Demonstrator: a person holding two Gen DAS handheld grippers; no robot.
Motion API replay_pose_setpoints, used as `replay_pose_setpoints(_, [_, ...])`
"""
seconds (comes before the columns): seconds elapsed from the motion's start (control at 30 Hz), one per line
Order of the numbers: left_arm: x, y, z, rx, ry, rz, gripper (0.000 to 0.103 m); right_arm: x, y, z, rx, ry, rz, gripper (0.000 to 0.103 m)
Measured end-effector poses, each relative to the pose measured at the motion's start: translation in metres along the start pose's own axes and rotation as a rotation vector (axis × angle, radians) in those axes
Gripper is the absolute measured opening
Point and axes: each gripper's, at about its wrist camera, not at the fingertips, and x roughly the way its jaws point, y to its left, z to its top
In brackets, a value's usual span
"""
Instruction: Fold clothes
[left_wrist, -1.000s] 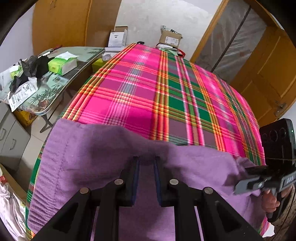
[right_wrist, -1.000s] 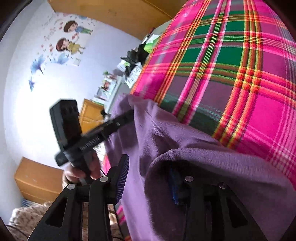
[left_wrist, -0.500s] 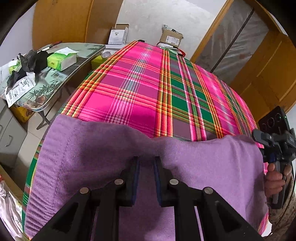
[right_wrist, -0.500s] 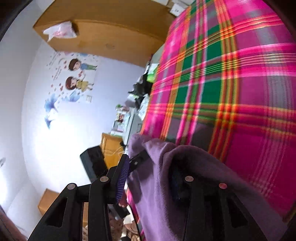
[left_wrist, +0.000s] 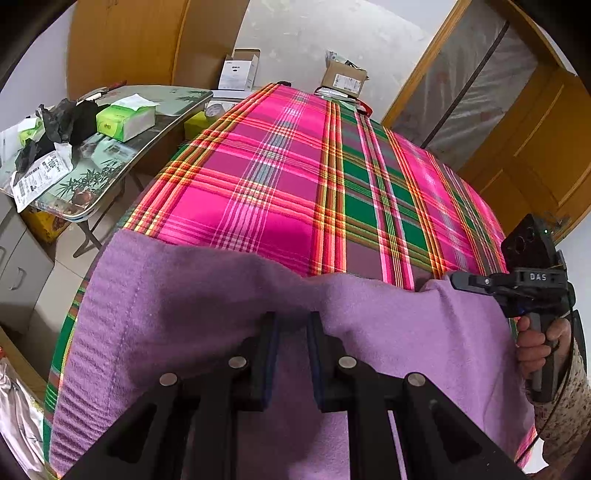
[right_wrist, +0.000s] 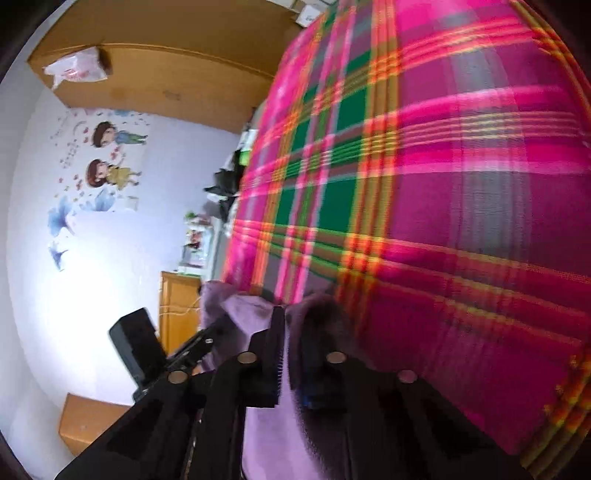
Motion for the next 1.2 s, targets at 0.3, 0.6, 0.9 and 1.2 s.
replay_pose_setpoints(0.3, [0.001, 0.008, 0.007, -0.033, -0.025, 0.004, 0.016, -0.011, 0.001, -0.001, -0.084, -0.05, -0.078, 0.004])
replay_pose_setpoints(0.6, [0.002, 0.009, 0.01, -0.042, -0.027, 0.02, 0.016, -0.022, 0.013, -0.001, -0.263, -0.056, -0.268, 0.007])
replay_pose_setpoints(0.9, [-0.014, -0.011, 0.012, -0.023, -0.072, -0.052, 0.016, -0.086, 0.043, -0.048, -0.557, -0.127, -0.398, 0.022])
replay_pose_setpoints(1.2, [-0.013, -0.054, 0.003, 0.061, -0.04, -0.146, 0.016, -0.104, 0.028, -0.095, -0.666, -0.081, -0.508, 0.027])
